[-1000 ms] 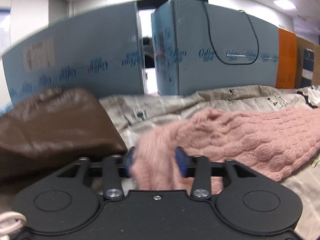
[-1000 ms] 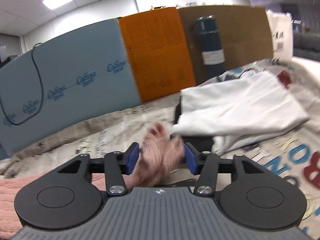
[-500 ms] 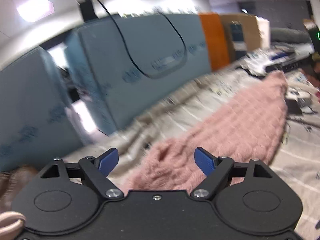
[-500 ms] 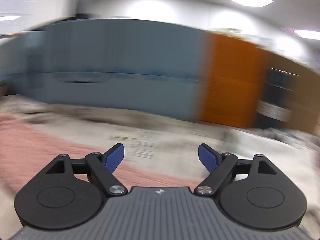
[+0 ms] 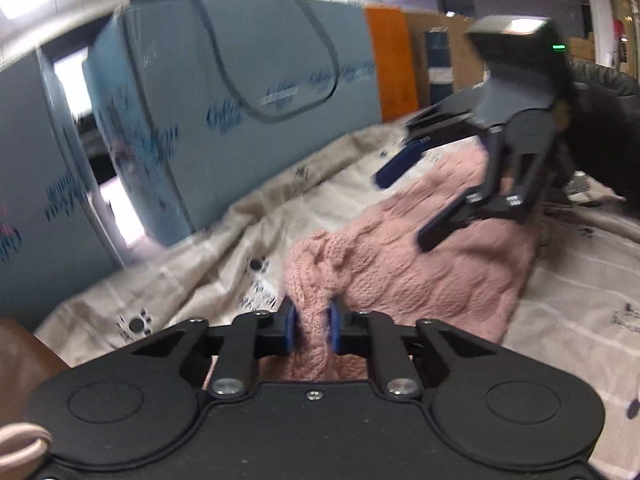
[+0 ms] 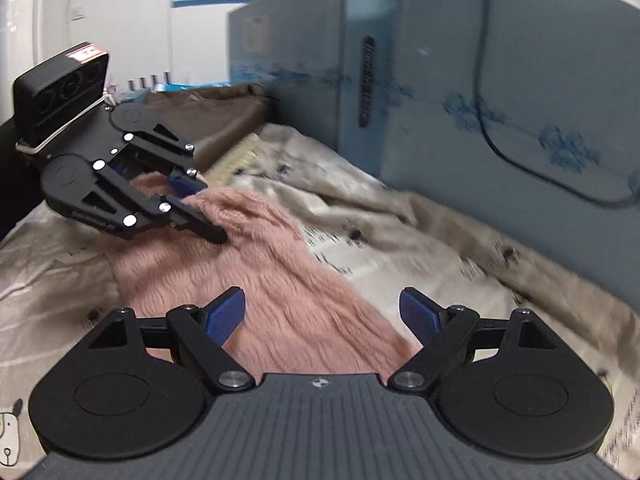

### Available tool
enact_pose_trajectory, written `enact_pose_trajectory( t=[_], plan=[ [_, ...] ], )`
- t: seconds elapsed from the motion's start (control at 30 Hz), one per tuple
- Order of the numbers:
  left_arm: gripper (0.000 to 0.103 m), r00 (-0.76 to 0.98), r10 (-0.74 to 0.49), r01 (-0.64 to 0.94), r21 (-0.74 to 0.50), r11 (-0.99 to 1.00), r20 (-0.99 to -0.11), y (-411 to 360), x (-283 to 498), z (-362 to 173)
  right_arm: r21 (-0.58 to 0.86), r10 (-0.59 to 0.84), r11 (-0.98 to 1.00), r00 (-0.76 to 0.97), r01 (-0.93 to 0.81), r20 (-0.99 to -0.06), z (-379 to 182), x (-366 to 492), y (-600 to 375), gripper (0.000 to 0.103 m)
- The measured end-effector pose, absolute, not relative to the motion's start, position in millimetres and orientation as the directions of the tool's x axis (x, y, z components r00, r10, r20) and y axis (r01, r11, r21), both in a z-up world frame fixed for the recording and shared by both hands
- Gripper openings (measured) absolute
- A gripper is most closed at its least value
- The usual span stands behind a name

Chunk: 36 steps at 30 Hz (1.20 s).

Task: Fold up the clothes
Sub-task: 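Grasp the sweater edge with the left gripper, drag it out, release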

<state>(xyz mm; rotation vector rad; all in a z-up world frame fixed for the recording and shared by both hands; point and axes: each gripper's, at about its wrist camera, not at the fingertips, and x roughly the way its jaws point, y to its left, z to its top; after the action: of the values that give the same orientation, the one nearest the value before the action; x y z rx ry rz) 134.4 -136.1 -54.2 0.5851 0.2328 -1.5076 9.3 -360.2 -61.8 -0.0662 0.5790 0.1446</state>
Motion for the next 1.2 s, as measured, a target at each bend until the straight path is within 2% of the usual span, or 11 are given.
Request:
enact_pose_trajectory(
  t=[0.2,0.27,0.3,0.33,0.37,0.43,0.73,1.0,1.1,1.17,1.2],
  plan=[
    [0.015,0.037,-0.916,0.926,0.358,-0.119,-0.400,-91.0,71.8,-40.4,-0.091,0.181,0.956,0.802,-0.280,-0.569,-44.3,-2.0,-329.7,0.078],
    [0.015,0.028,-0.920,0.922,0.365,-0.127,-0.391,-80.7,61.5,-40.1,-0.113,0.202,0.940,0.792,-0.321,-0.576,-39.4,-16.9,-320.3,0.046],
    [0.015,0.025,-0.923,0.924,0.362,-0.126,-0.384,-75.6,58.0,-39.9,-0.128,0.203,0.934,0.791,-0.333,-0.577,-37.6,-24.4,-314.7,0.038],
    [0.015,0.022,-0.925,0.925,0.358,-0.124,-0.378,-70.5,54.6,-39.7,-0.149,0.197,0.929,0.791,-0.340,-0.580,-36.0,-33.0,-307.8,0.022],
    [0.015,0.012,-0.926,0.931,0.343,-0.128,-0.378,-65.6,52.9,-41.0,-0.168,0.194,0.922,0.791,-0.349,-0.580,-34.9,-42.5,-300.9,0.013],
    [0.015,-0.013,-0.925,0.943,0.304,-0.138,-0.380,-55.8,50.6,-44.5,-0.185,0.194,0.918,0.802,-0.352,-0.566,-33.9,-61.3,-288.2,0.010],
    [0.015,-0.037,-0.911,0.954,0.258,-0.155,-0.410,-16.0,20.3,-68.6,-0.186,0.087,0.963,0.877,-0.196,-0.473,-55.2,-138.5,-224.5,0.009],
    [0.015,0.017,-0.854,0.951,0.272,-0.146,-0.519,-17.3,5.4,-93.1,0.003,0.063,0.997,0.860,-0.072,-0.507,-82.4,-160.3,-201.3,0.010],
    [0.019,0.047,-0.848,0.948,0.291,-0.129,-0.528,-15.6,4.1,-99.8,0.098,0.066,0.995,0.868,-0.020,-0.492,-87.5,-168.0,-208.2,0.022],
    [0.020,0.078,-0.852,0.947,0.305,-0.099,-0.518,-12.5,2.8,-102.7,0.136,0.023,0.990,0.882,0.047,-0.471,-86.0,-179.5,-217.8,0.047],
    [0.024,0.086,-0.856,0.949,0.304,-0.086,-0.509,-9.5,0.8,-103.2,0.159,-0.017,0.982,0.890,0.100,-0.455,-84.0,-188.3,-225.8,0.051]
  ],
)
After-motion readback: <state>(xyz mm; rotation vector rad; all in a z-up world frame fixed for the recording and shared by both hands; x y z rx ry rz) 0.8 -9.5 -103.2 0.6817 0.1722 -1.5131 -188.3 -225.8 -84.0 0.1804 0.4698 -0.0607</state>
